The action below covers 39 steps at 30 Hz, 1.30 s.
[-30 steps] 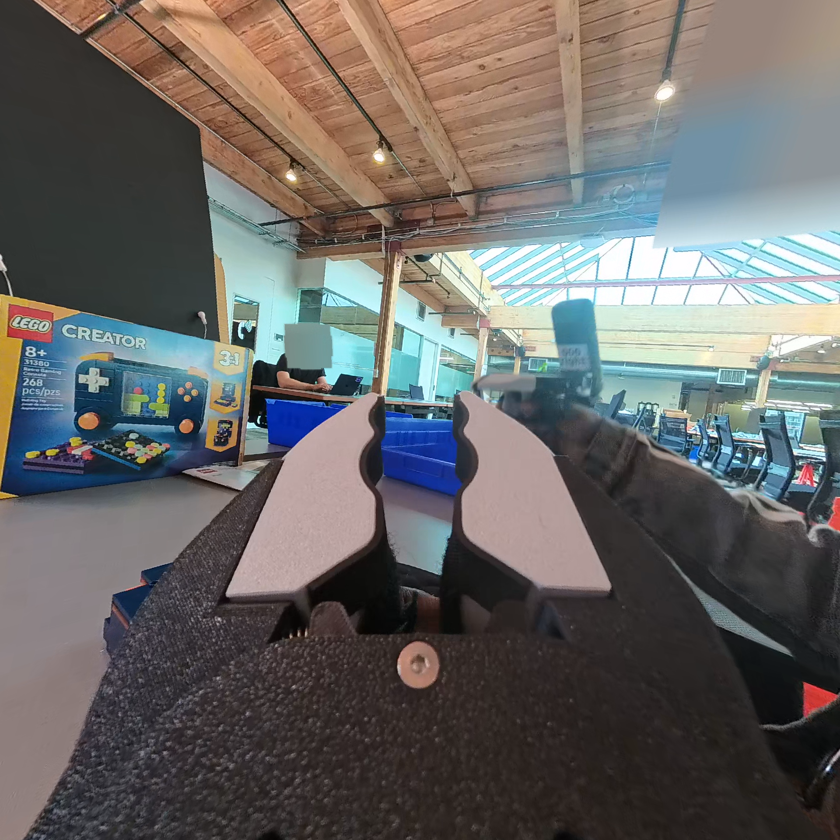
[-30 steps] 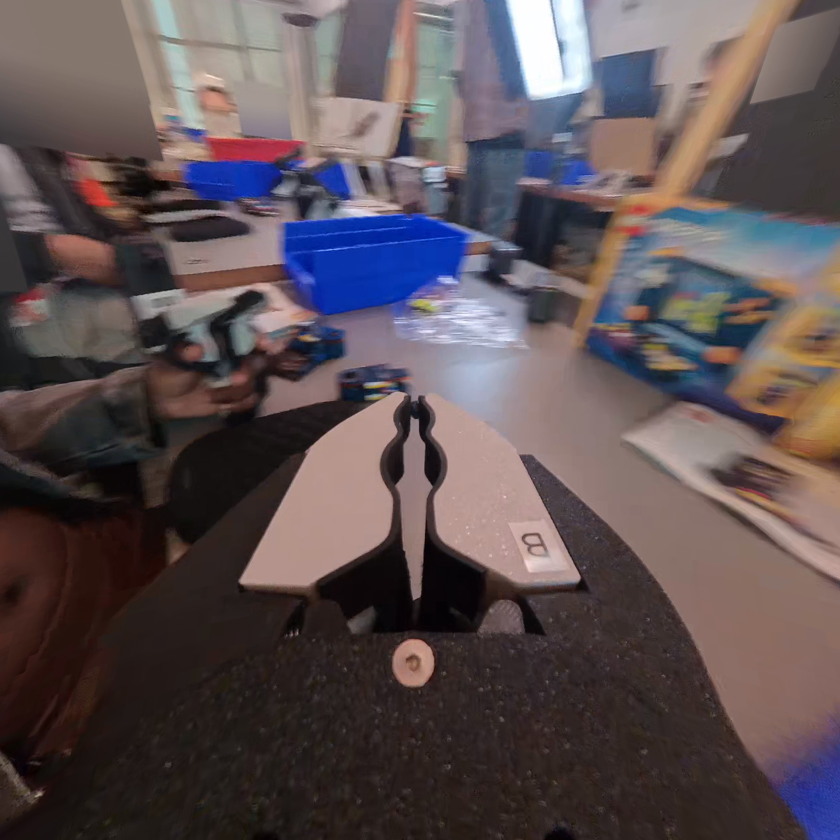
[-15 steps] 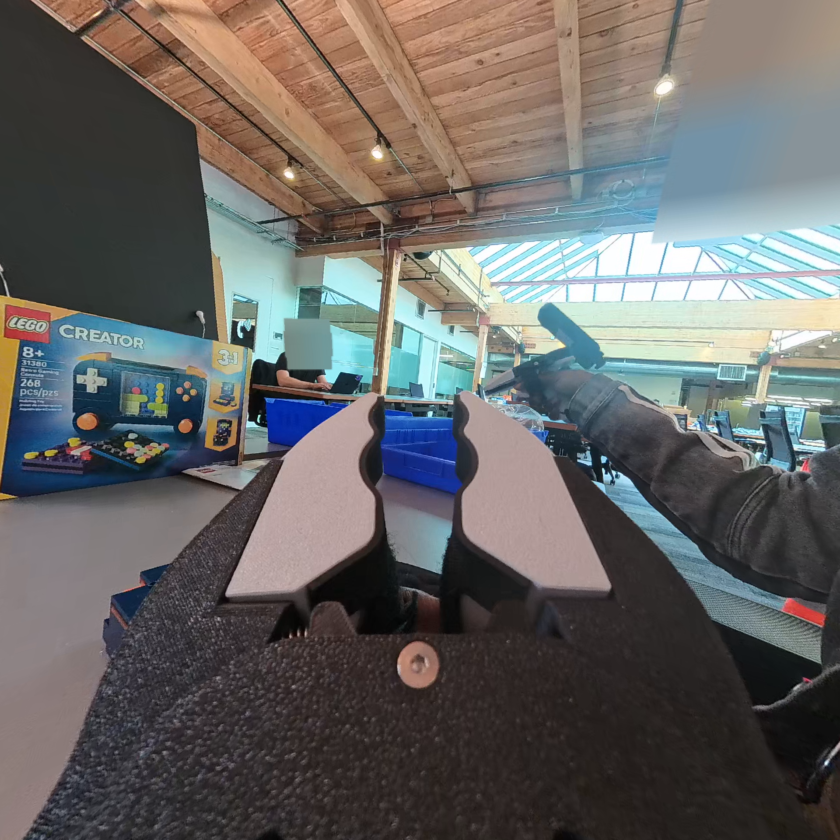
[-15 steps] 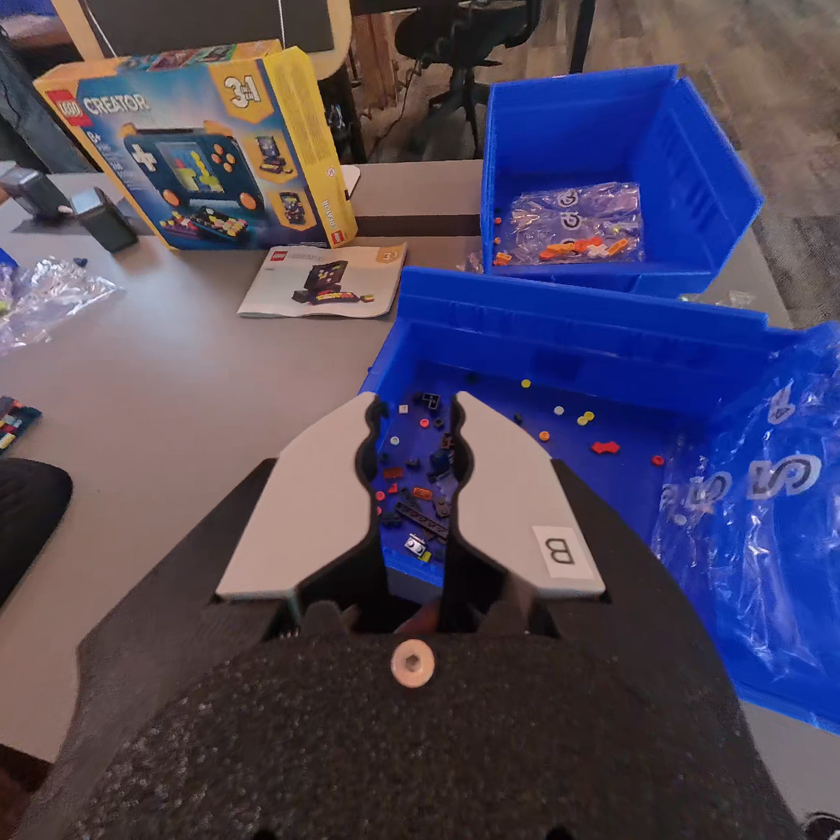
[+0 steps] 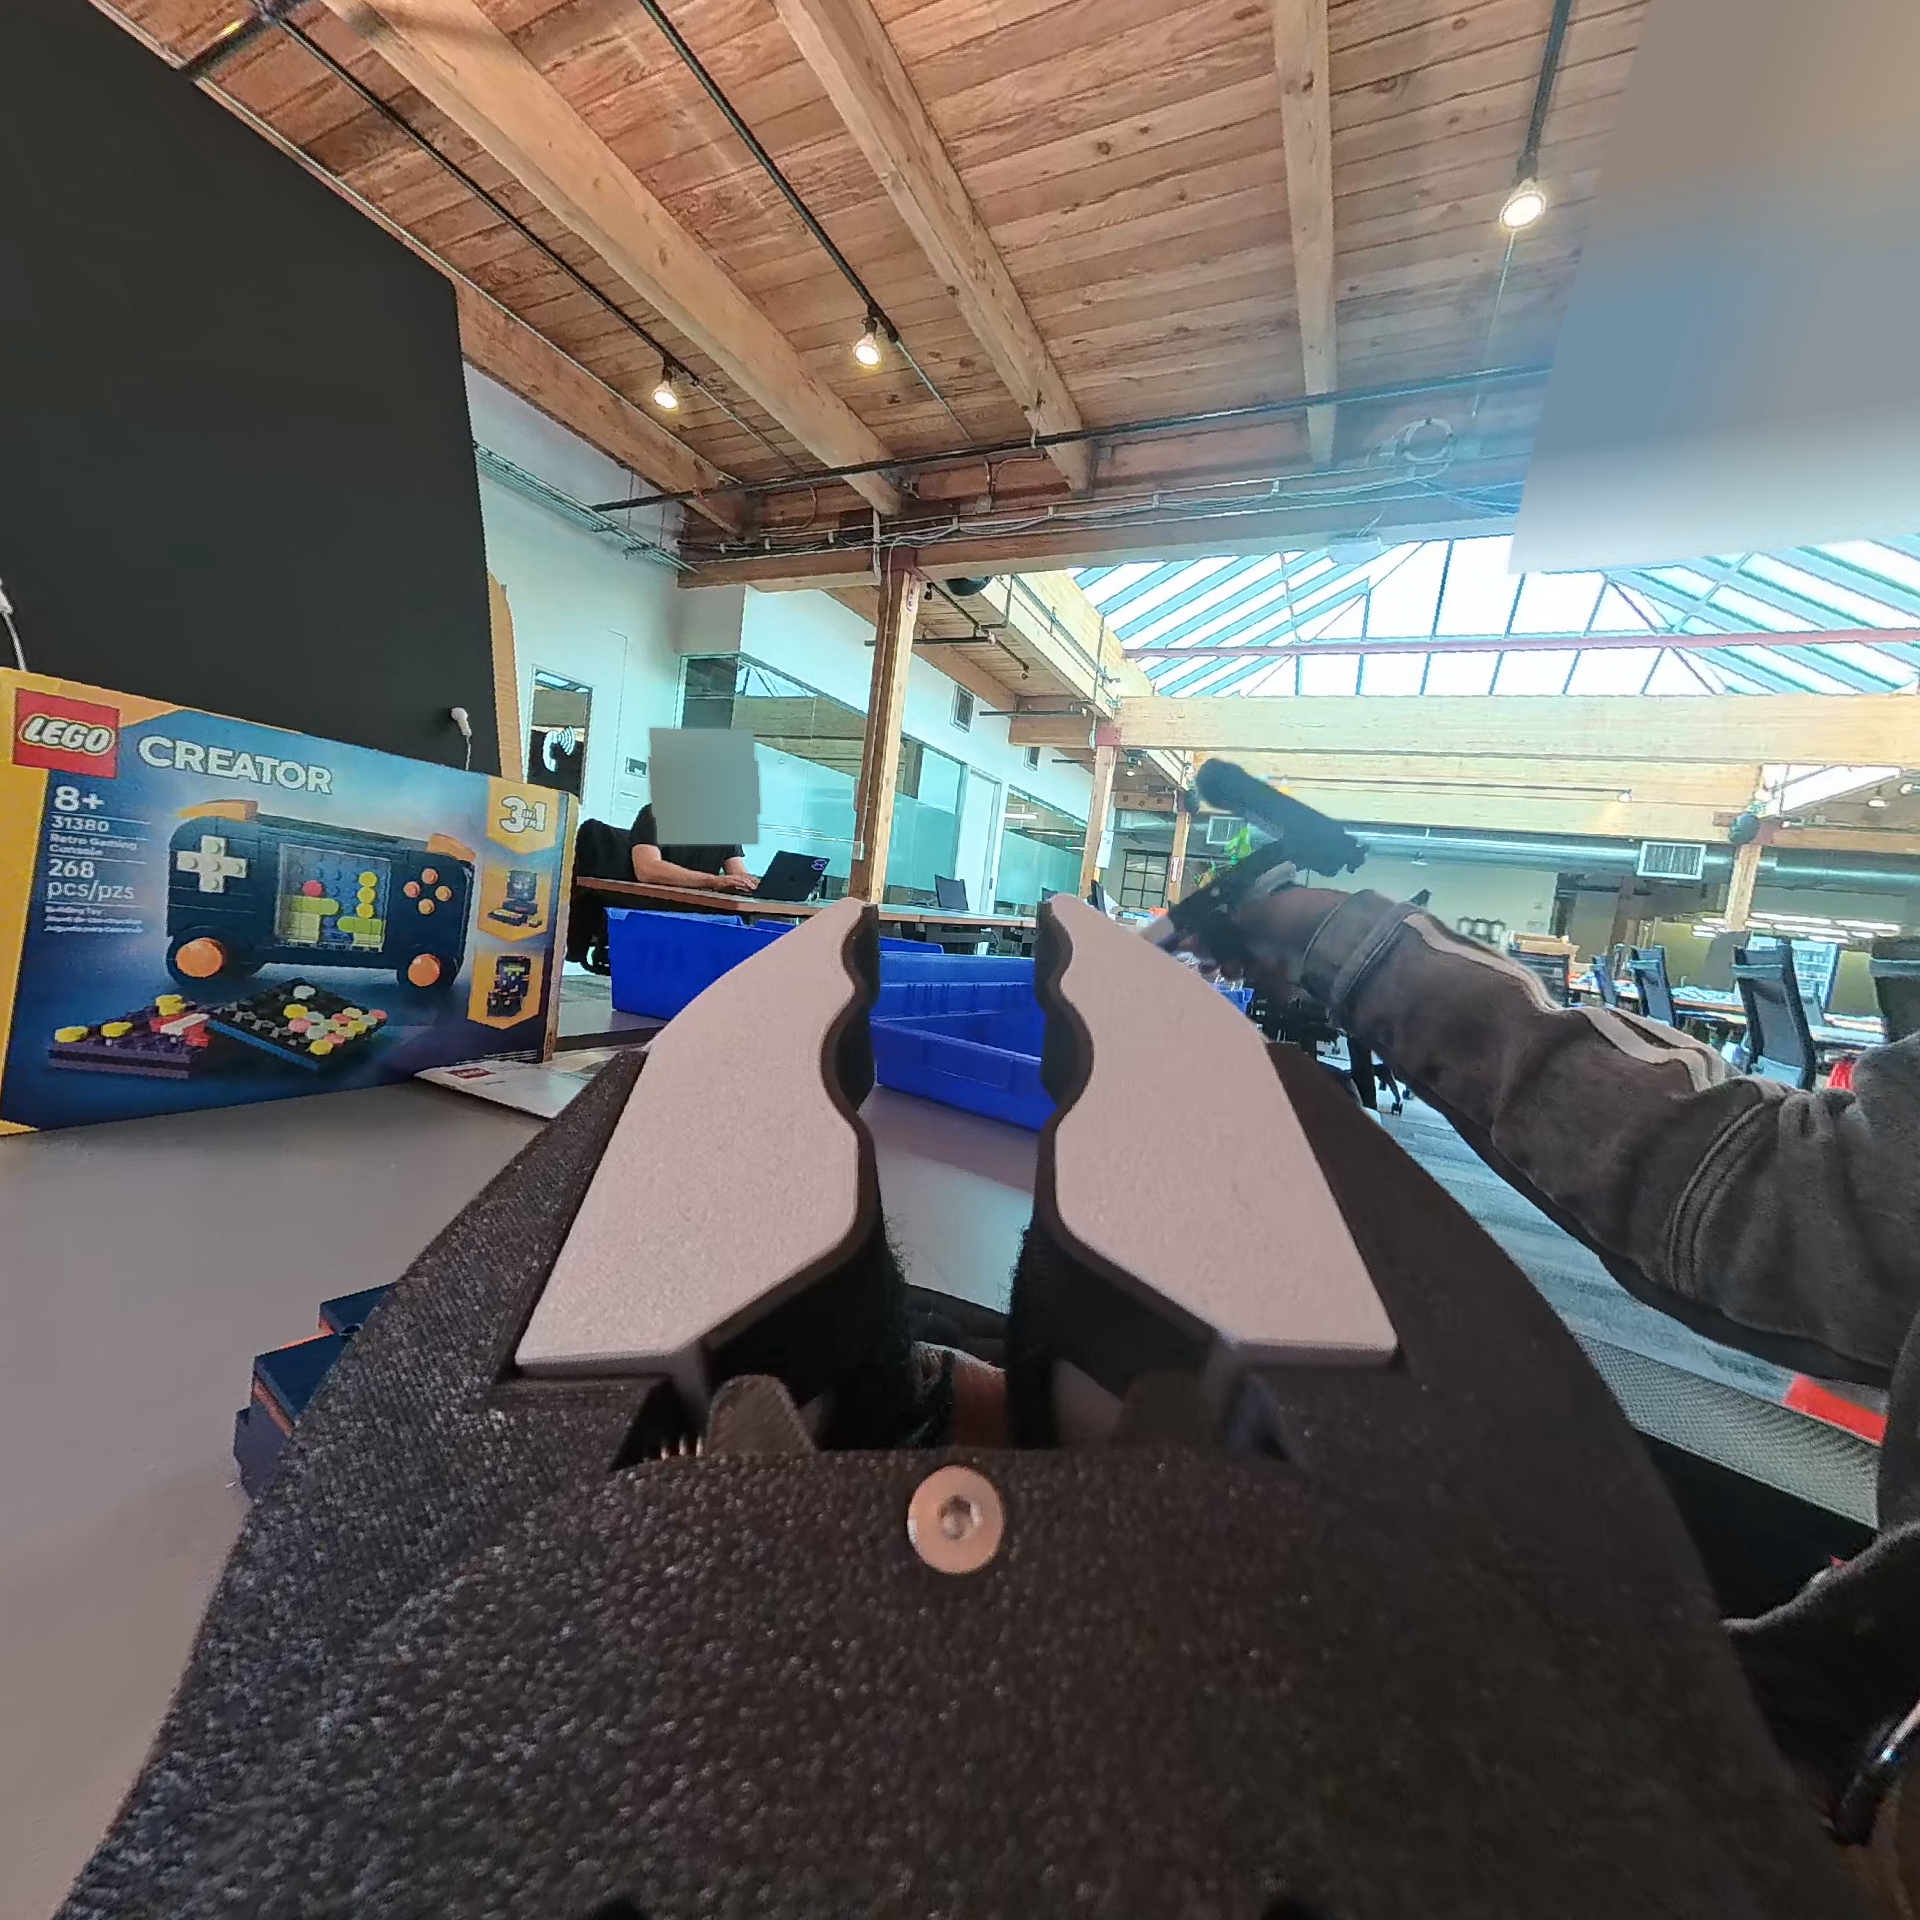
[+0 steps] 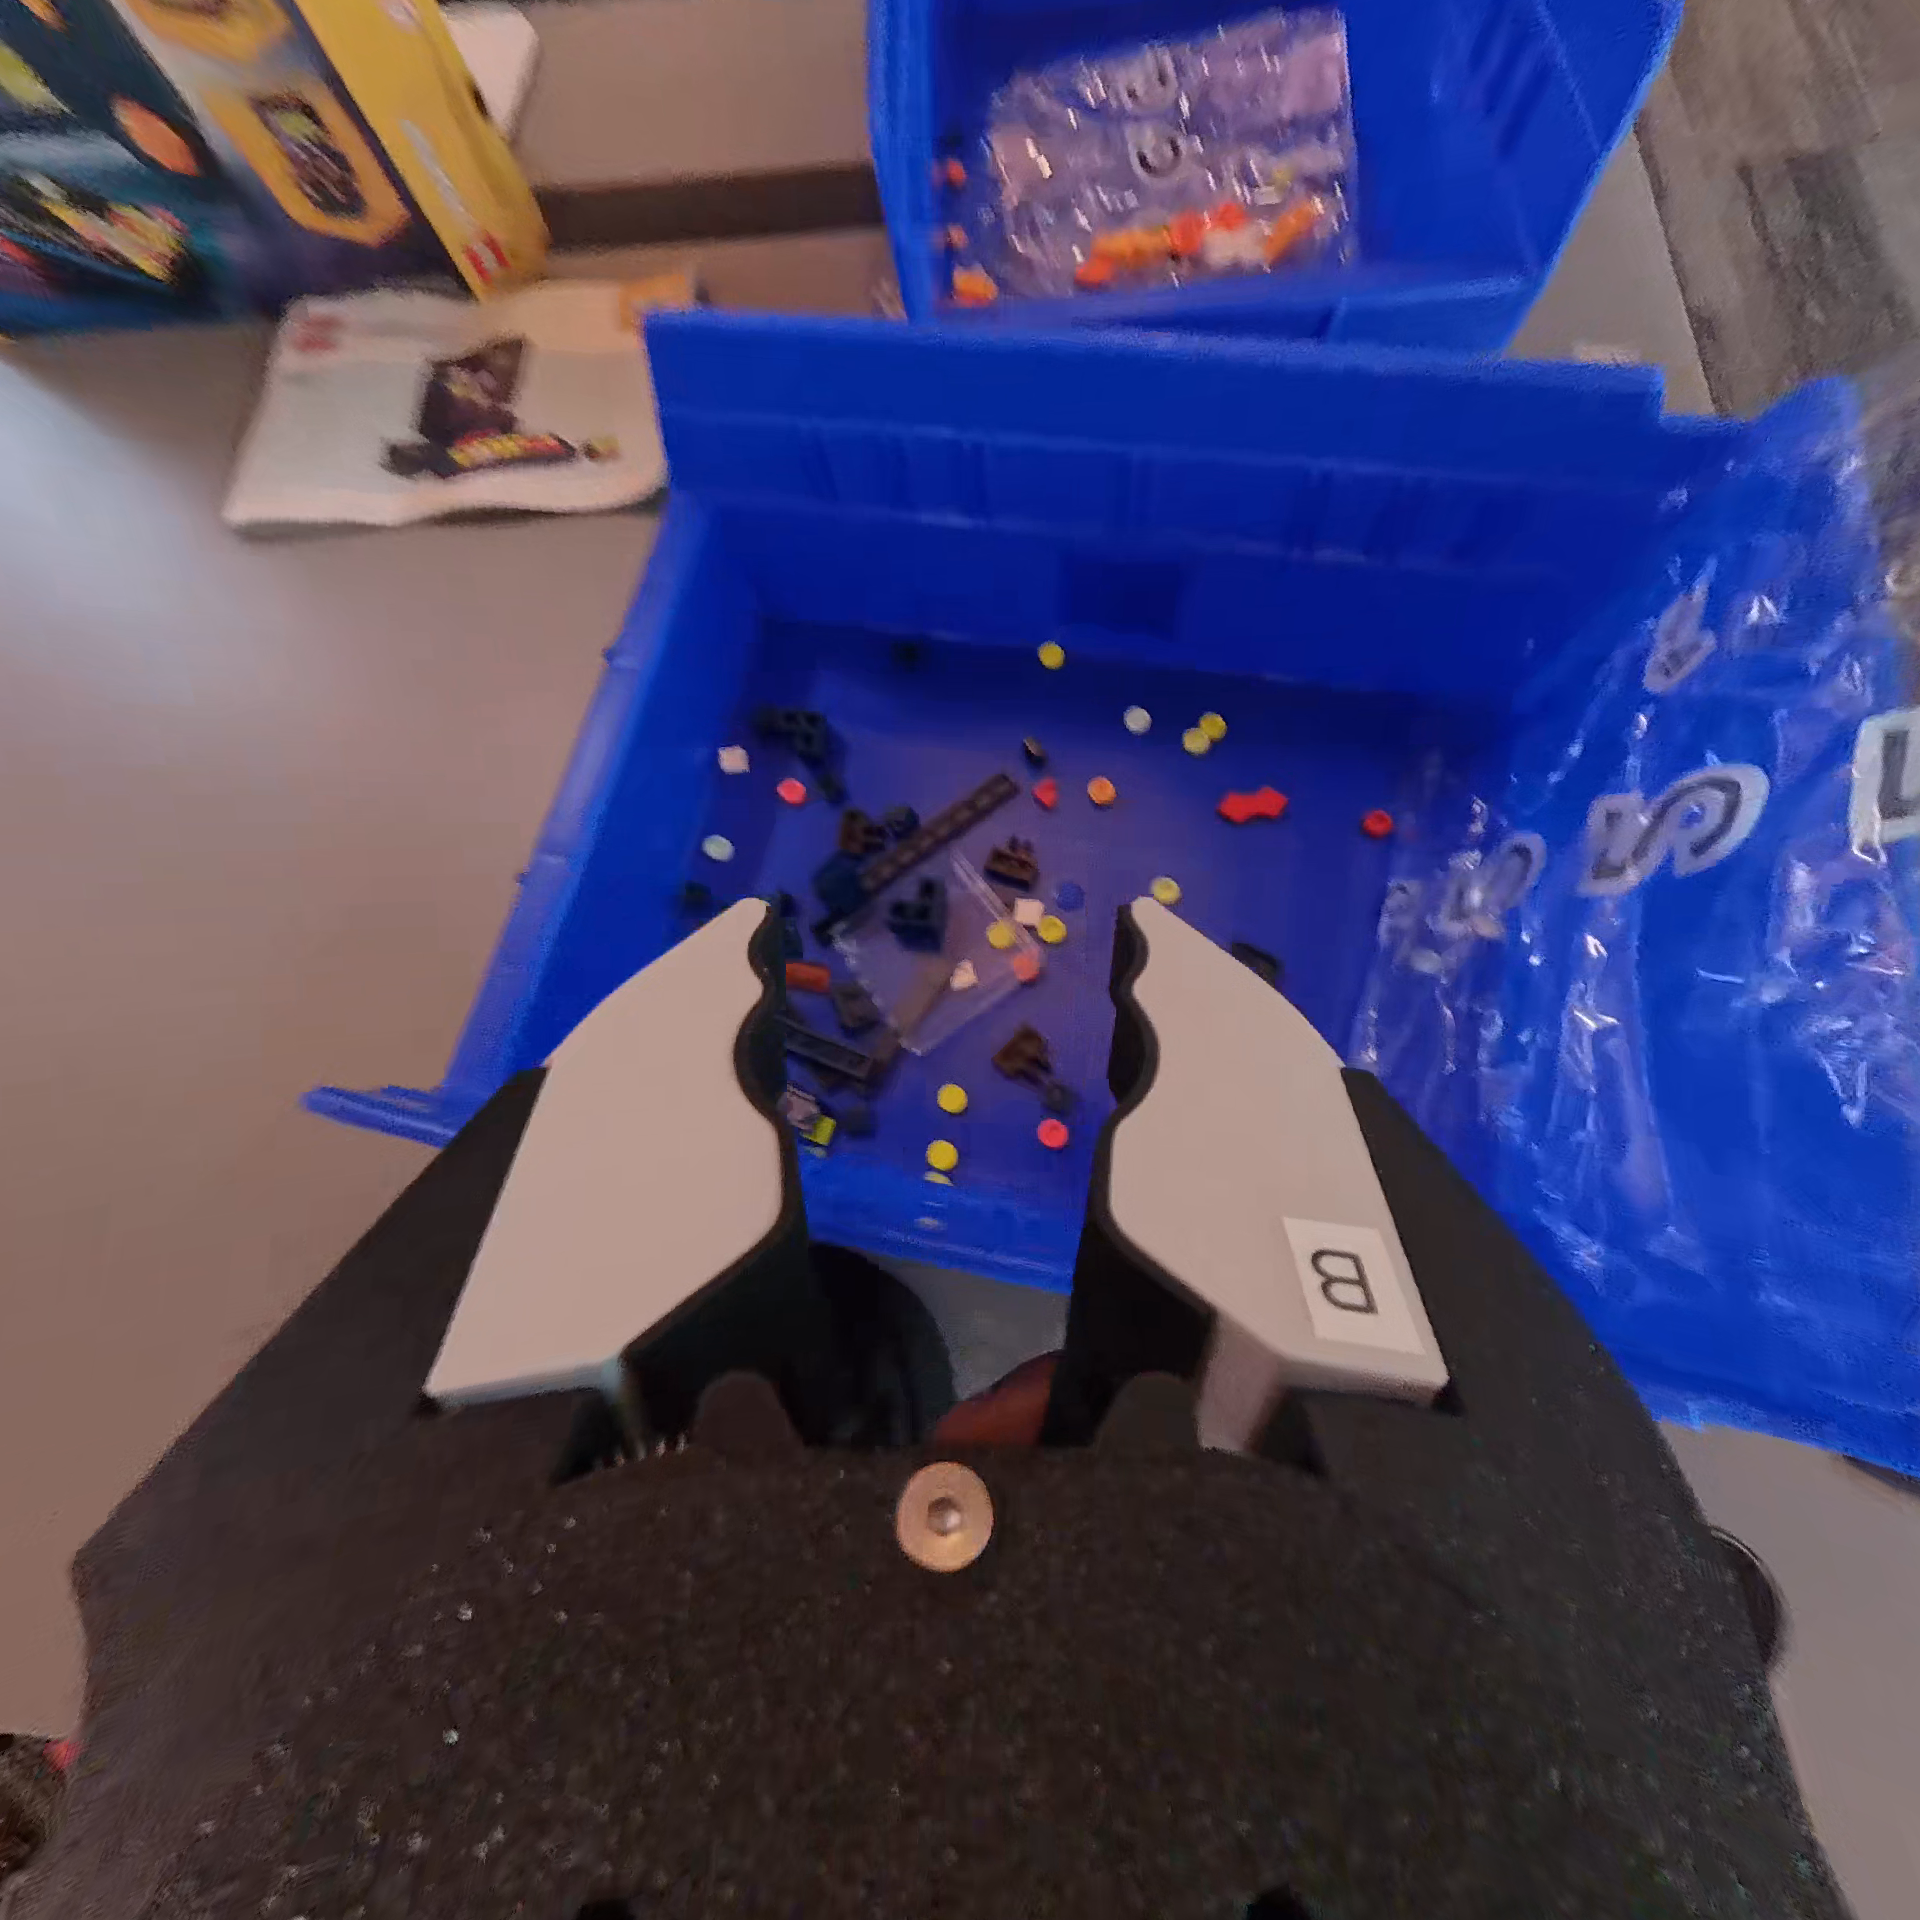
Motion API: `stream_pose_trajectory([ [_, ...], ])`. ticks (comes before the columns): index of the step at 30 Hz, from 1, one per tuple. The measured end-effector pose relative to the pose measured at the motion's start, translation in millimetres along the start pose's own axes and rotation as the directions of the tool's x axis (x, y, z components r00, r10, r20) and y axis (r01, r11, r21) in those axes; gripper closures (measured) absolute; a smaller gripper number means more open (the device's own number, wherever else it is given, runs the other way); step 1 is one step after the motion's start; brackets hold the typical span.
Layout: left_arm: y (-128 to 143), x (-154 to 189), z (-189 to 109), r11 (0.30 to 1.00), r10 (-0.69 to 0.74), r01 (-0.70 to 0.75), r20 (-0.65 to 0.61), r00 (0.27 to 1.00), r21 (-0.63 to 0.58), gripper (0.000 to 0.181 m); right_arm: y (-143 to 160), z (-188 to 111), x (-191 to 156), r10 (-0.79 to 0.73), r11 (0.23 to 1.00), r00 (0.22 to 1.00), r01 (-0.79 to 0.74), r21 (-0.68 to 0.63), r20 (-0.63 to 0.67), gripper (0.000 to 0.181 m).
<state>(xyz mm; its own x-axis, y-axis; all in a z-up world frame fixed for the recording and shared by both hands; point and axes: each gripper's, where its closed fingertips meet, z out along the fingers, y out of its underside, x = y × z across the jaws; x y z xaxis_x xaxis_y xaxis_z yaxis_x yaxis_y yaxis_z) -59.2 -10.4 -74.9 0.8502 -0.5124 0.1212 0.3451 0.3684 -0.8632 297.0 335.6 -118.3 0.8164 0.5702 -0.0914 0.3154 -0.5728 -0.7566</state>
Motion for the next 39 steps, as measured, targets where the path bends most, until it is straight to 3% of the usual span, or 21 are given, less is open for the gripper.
stream_pose_trajectory([
  [4,0,0,0,1.000,-0.003,0.003,0.001,1.000,0.001,0.154,37,14,30,-0.075,0.949,0.991,0.036,-0.313,-0.113,0.107],
  [10,0,-1,0,1.000,-0.010,0.010,0.003,1.000,0.002,0.154,55,-4,54,-0.200,0.813,0.963,0.060,-0.579,-0.181,0.098],
  [13,0,0,0,1.000,-0.007,0.007,0.001,1.000,0.001,0.154,45,-9,59,-0.243,0.798,0.951,0.084,-0.596,-0.191,0.098],
  [16,-1,0,0,1.000,-0.004,0.004,0.001,1.000,0.001,0.154,17,-8,45,-0.231,0.893,0.955,0.131,-0.430,-0.187,0.107],
  [19,0,2,0,1.000,0.002,-0.002,-0.001,1.000,-0.002,0.154,-24,-4,-3,-0.261,0.965,0.958,0.254,-0.069,-0.117,0.105],
  [22,9,8,4,0.994,0.045,-0.047,-0.023,0.999,-0.102,0.153,-48,-13,-96,-0.393,0.871,0.916,0.343,0.351,0.082,0.084],
  [24,7,9,8,0.965,0.151,-0.154,-0.031,0.988,-0.215,0.146,-41,-26,-163,-0.484,0.792,0.837,0.296,0.534,0.254,0.073],
  [27,-42,-20,14,0.916,0.314,-0.286,0.058,0.948,-0.281,0.136,-8,-35,-236,-0.569,0.741,0.696,0.204,0.640,0.437,0.053],
  [30,-92,-74,15,0.869,0.366,-0.273,0.165,0.916,-0.413,0.123,21,-28,-276,-0.653,0.666,0.622,0.198,0.719,0.433,0.042],
  [33,-117,-150,5,0.693,0.542,-0.282,0.221,0.811,-0.663,0.119,36,-20,-290,-0.704,0.587,0.601,0.193,0.786,0.378,0.057],
  [35,-109,-189,-1,0.561,0.535,-0.196,0.172,0.827,-0.804,0.125,27,-32,-287,-0.676,0.551,0.627,0.080,0.831,0.388,0.070],
  [37,-94,-224,6,0.544,0.419,-0.037,0.233,0.877,-0.838,0.127,23,-36,-279,-0.632,0.564,0.643,-0.001,0.826,0.432,0.083],
  [39,-68,-256,16,0.522,0.285,0.122,0.308,0.908,-0.844,0.129,20,-40,-274,-0.597,0.582,0.643,-0.065,0.810,0.480,0.083],
])
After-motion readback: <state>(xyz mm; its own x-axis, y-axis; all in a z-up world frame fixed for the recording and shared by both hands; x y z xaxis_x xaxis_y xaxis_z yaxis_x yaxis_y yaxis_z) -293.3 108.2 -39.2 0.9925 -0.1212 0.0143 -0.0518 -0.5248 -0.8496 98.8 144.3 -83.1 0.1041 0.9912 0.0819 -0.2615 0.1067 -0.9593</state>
